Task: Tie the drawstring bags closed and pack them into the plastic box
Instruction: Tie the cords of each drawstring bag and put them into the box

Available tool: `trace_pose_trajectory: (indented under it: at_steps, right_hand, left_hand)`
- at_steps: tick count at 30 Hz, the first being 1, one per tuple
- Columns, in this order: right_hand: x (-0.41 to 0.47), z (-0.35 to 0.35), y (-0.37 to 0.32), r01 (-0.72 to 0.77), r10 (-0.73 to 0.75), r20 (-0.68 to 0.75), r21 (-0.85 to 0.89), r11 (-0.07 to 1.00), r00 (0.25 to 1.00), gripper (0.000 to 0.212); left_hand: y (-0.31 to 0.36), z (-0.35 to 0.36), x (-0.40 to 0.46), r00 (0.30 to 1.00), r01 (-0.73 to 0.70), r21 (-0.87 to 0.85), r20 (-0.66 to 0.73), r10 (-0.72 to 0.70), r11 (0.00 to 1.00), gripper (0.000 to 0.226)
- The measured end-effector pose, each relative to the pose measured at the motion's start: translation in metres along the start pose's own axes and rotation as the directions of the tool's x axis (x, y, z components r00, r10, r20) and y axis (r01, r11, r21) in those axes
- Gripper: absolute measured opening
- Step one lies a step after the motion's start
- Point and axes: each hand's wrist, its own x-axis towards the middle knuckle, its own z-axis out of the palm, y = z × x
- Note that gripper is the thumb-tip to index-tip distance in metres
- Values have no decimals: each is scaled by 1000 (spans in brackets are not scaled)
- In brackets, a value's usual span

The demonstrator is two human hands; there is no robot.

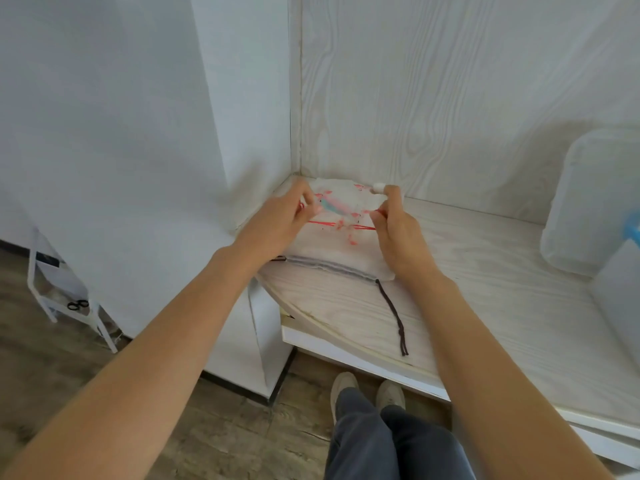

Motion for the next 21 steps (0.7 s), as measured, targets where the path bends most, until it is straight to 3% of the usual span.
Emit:
trace_pose_trajectory:
  at_steps: [2,5,11,13,15,16,17,19,21]
  right_hand:
    - [0,1,4,58,-54,35,-100,993,998,20]
    - [1,3,11,78,-74,28,-212,974,997,17]
    - [0,6,9,82,-116,-121,-252,964,986,14]
    - [0,9,7,93,-151,-168,-312,946,974,17]
    - [0,9,4,78,-151,-174,-371,926,973,21]
    - [0,9,2,63,-130,-152,-383,922,980,23]
    - [0,9,0,44,-97,-121,-380,924,988,26]
    - [0,10,-3,-11,-10,-63,-310,951,998,32]
    - [0,11,-6,-79,75,-29,-160,984,997,35]
  left_hand:
    - [5,-3,1,997,-43,163,71,31,986,19]
    - [8,-2,3,997,-76,425,42,64,902,23]
    - [13,8,0,975,-79,605,-119,188,793,26]
    - [17,13,3,986,2,594,-136,98,804,33]
    - [23,16,5,984,139,288,-151,-99,947,42]
    - [27,17,7,967,223,17,-133,-219,975,43]
    - [30,17,9,939,295,-281,-92,-332,913,43]
    - [34,17,10,883,366,-759,100,-459,538,39]
    - [35,19,8,866,383,-909,291,-407,163,35]
